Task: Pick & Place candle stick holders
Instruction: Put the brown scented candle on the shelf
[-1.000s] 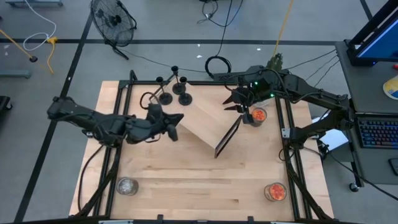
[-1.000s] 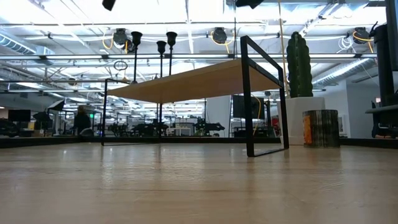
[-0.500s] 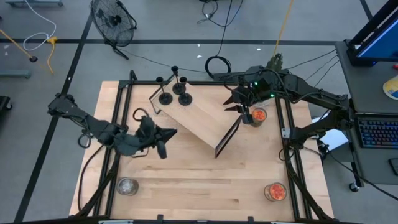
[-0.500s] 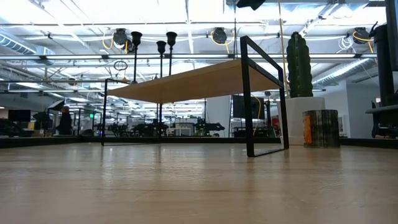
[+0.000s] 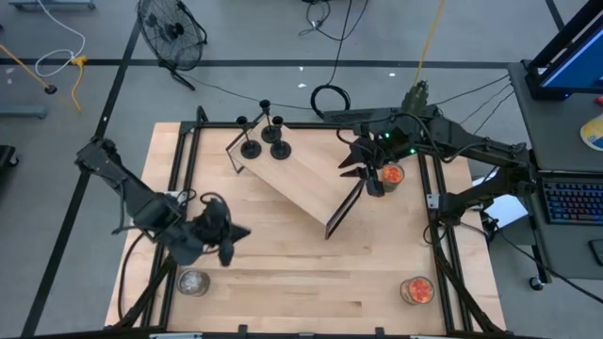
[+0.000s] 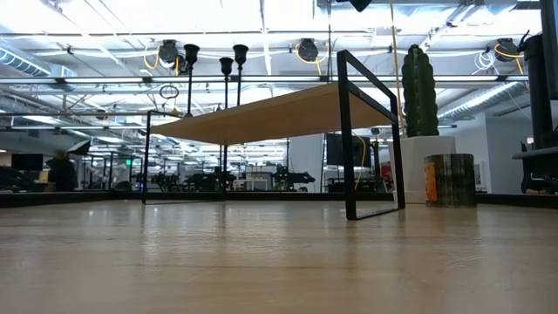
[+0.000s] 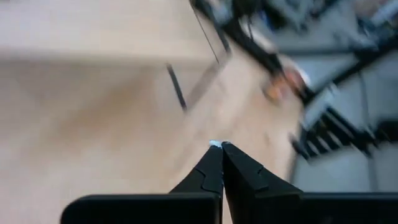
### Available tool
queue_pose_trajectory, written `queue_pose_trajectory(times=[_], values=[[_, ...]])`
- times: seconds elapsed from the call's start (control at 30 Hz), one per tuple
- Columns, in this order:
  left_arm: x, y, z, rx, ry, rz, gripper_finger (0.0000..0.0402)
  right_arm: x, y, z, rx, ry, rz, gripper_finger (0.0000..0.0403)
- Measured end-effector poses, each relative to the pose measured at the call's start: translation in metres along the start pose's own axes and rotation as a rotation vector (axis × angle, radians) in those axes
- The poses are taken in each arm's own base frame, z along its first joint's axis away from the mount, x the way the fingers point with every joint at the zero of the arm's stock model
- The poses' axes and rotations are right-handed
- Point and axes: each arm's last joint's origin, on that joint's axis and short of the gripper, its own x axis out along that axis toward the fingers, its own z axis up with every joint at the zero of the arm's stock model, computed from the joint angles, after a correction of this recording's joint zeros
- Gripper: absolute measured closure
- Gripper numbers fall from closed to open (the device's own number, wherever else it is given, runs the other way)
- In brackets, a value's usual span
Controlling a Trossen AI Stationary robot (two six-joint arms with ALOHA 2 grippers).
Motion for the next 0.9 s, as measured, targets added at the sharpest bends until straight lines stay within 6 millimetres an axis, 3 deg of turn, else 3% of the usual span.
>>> queue_pose_trajectory(times=[0.3,0.43,0.57,0.7,0.9], values=[[-0.018,-0.006,-0.028,-0.075,0.366,-0.113,0.0398,0.005,0.021,0.006,0.112,-0.014,0.067,0.031],[-0.026,0.004,-0.042,-0.169,0.579,0.005,0.0393,0.006,0.031,0.008,0.149,-0.017,0.097,0.031],[-0.038,0.022,-0.053,-0.218,0.756,0.235,0.0397,0.007,0.039,0.01,0.164,-0.017,0.12,0.031],[-0.048,0.035,-0.058,-0.203,0.795,0.404,0.0391,0.008,0.044,0.01,0.176,-0.014,0.13,0.031],[-0.052,0.035,-0.063,-0.006,0.815,0.328,0.0371,0.008,0.044,0.01,0.203,-0.011,0.101,0.031]])
